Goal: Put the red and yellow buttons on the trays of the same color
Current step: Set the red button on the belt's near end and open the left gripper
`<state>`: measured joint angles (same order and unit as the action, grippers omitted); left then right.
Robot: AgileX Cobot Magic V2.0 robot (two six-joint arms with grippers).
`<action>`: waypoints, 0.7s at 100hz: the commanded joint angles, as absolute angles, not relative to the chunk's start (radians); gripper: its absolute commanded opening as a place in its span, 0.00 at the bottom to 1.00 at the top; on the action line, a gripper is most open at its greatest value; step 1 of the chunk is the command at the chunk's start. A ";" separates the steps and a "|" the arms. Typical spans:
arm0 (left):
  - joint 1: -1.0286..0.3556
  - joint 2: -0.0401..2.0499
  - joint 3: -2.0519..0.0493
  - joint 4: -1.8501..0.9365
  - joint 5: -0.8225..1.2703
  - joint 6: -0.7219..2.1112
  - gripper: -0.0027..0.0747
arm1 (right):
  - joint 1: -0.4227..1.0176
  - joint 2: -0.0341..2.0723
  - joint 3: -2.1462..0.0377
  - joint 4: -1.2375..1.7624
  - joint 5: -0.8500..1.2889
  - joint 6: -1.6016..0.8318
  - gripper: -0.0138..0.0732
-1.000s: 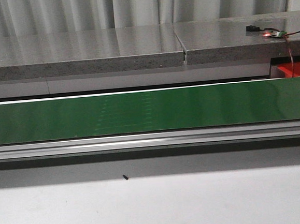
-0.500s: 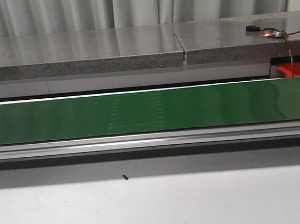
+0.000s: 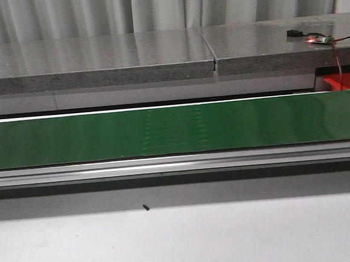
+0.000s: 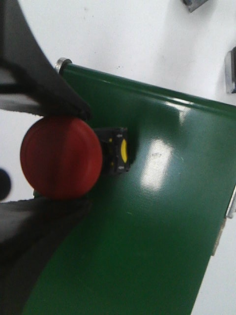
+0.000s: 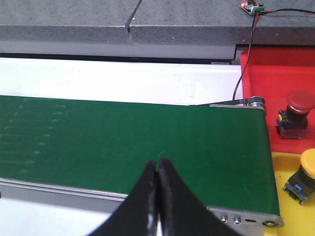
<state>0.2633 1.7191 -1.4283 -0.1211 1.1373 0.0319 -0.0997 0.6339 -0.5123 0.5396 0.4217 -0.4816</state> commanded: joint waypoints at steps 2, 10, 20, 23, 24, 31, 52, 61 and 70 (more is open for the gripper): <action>0.258 1.676 -1.443 -0.133 1.122 0.033 0.31 | -0.100 0.630 -0.540 0.560 0.358 -0.492 0.08; 0.258 1.676 -1.442 -0.133 1.120 0.033 0.35 | -0.100 0.630 -0.540 0.560 0.358 -0.492 0.08; 0.258 1.676 -1.442 -0.150 1.125 0.033 0.52 | -0.100 0.630 -0.540 0.562 0.358 -0.492 0.08; 0.260 1.676 -1.442 -0.162 1.127 0.033 0.57 | -0.100 0.630 -0.540 0.562 0.358 -0.492 0.08; 0.260 1.676 -1.442 -0.164 1.127 0.033 0.58 | -0.100 0.630 -0.540 0.562 0.358 -0.492 0.08; 0.260 1.676 -1.442 -0.170 1.119 0.033 0.63 | -0.100 0.630 -0.540 0.562 0.358 -0.492 0.08; 0.260 1.665 -1.449 -0.217 1.109 0.055 0.64 | -0.100 0.630 -0.540 0.562 0.358 -0.492 0.08; 0.260 1.658 -1.464 -0.217 1.113 0.055 0.64 | -0.100 0.630 -0.540 0.562 0.358 -0.492 0.08; 0.260 1.647 -1.483 -0.217 1.113 0.055 0.64 | -0.100 0.630 -0.540 0.562 0.358 -0.492 0.08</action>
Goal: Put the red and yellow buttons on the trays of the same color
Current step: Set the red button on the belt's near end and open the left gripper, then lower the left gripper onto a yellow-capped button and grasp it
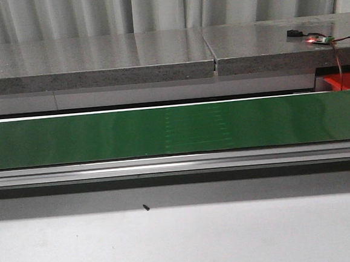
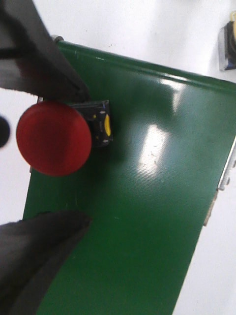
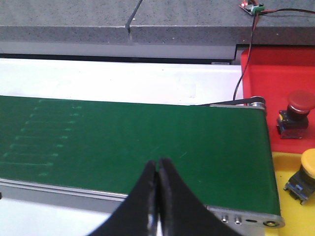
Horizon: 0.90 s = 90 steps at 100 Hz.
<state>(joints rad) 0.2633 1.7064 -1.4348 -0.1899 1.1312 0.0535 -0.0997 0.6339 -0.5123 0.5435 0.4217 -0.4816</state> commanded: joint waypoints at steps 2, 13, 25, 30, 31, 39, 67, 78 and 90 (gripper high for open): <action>0.260 1.645 -1.488 -0.217 1.113 0.055 0.64 | -0.100 0.630 -0.540 0.562 0.358 -0.492 0.08; 0.260 1.643 -1.530 -0.193 1.115 0.055 0.64 | -0.100 0.630 -0.540 0.562 0.358 -0.492 0.08; 0.260 1.643 -1.572 -0.143 1.107 0.031 0.63 | -0.100 0.630 -0.540 0.562 0.358 -0.492 0.08; 0.260 1.643 -1.587 -0.107 1.100 0.000 0.63 | -0.100 0.630 -0.540 0.562 0.358 -0.492 0.08; 0.260 1.643 -1.590 -0.093 1.097 -0.012 0.63 | -0.100 0.630 -0.540 0.562 0.358 -0.492 0.08; 0.260 1.643 -1.606 0.000 1.093 -0.074 0.63 | -0.100 0.630 -0.540 0.563 0.358 -0.492 0.08; 0.292 1.691 -1.608 0.143 1.112 -0.152 0.63 | -0.100 0.630 -0.540 0.563 0.358 -0.492 0.08; 0.332 1.730 -1.608 0.113 1.120 -0.150 0.63 | -0.100 0.630 -0.540 0.563 0.358 -0.492 0.08; 0.396 1.757 -1.608 0.079 1.120 -0.143 0.63 | -0.100 0.630 -0.540 0.563 0.358 -0.492 0.08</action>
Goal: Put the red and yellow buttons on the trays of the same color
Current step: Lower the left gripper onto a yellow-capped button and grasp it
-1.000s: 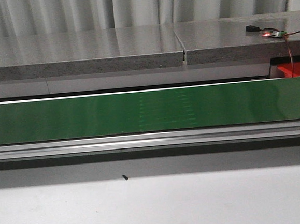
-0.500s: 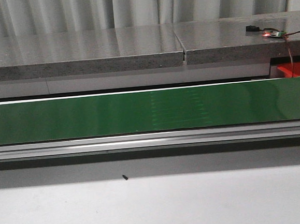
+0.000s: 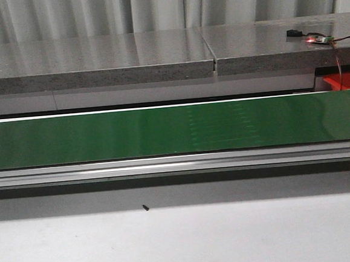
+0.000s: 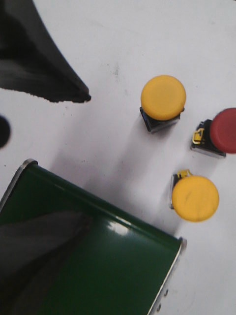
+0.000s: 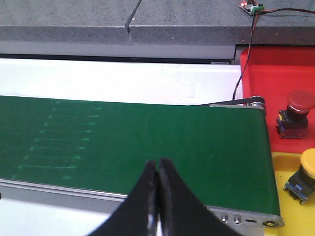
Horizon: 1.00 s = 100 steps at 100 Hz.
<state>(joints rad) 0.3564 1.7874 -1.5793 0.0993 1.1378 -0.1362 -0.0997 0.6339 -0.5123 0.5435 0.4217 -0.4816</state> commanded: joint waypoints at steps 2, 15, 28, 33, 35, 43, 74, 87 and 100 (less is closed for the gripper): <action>0.404 1.765 -1.608 0.073 1.120 -0.142 0.63 | -0.100 0.630 -0.540 0.563 0.358 -0.492 0.08; 0.466 1.806 -1.608 0.024 1.122 -0.128 0.63 | -0.100 0.630 -0.540 0.563 0.358 -0.492 0.08; 0.495 1.840 -1.608 0.000 1.117 -0.103 0.63 | -0.100 0.630 -0.540 0.563 0.358 -0.492 0.08; 0.499 1.853 -1.610 0.000 1.111 -0.091 0.63 | -0.100 0.630 -0.540 0.563 0.358 -0.492 0.08; 0.499 1.860 -1.610 0.000 1.109 -0.091 0.63 | -0.100 0.630 -0.540 0.563 0.358 -0.492 0.08; 0.499 1.891 -1.622 0.000 1.100 -0.091 0.63 | -0.100 0.630 -0.540 0.563 0.358 -0.492 0.08; 0.499 1.973 -1.623 0.013 0.995 -0.091 0.63 | -0.100 0.630 -0.540 0.563 0.358 -0.492 0.08; 0.499 1.983 -1.623 0.000 0.918 -0.091 0.63 | -0.100 0.630 -0.540 0.563 0.358 -0.492 0.08; 0.499 1.994 -1.623 -0.024 0.867 -0.091 0.56 | -0.100 0.630 -0.540 0.563 0.358 -0.492 0.08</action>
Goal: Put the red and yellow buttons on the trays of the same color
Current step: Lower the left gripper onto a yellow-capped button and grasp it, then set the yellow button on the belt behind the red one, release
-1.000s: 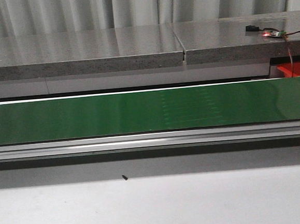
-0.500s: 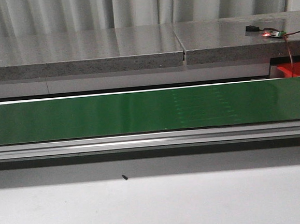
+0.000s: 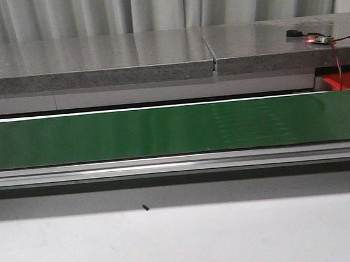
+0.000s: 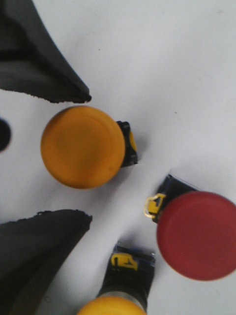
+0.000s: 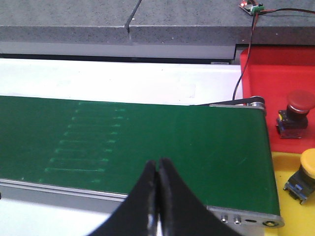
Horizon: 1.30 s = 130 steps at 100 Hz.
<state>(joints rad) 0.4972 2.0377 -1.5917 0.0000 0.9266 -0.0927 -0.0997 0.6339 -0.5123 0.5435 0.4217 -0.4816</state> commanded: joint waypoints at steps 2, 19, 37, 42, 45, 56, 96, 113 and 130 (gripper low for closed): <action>0.499 1.994 -1.623 -0.024 0.863 -0.091 0.54 | -0.100 0.630 -0.540 0.563 0.358 -0.492 0.08; 0.499 1.995 -1.623 -0.020 0.836 -0.091 0.41 | -0.100 0.630 -0.540 0.563 0.358 -0.492 0.08; 0.499 1.995 -1.623 -0.020 0.836 -0.091 0.36 | -0.100 0.630 -0.540 0.563 0.358 -0.492 0.08; 0.499 1.992 -1.623 -0.020 0.836 -0.091 0.36 | -0.100 0.630 -0.540 0.563 0.358 -0.492 0.08; 0.499 1.989 -1.623 -0.020 0.838 -0.091 0.36 | -0.100 0.630 -0.540 0.563 0.358 -0.492 0.08; 0.499 1.959 -1.623 -0.024 0.836 -0.091 0.36 | -0.100 0.630 -0.540 0.563 0.358 -0.492 0.08; 0.498 1.760 -1.618 -0.052 0.922 -0.064 0.36 | -0.100 0.630 -0.540 0.563 0.358 -0.492 0.08; 0.498 1.658 -1.538 -0.102 0.916 -0.037 0.36 | -0.100 0.630 -0.540 0.563 0.358 -0.492 0.08; 0.491 1.564 -1.434 -0.152 0.891 -0.008 0.36 | -0.100 0.630 -0.540 0.563 0.358 -0.492 0.08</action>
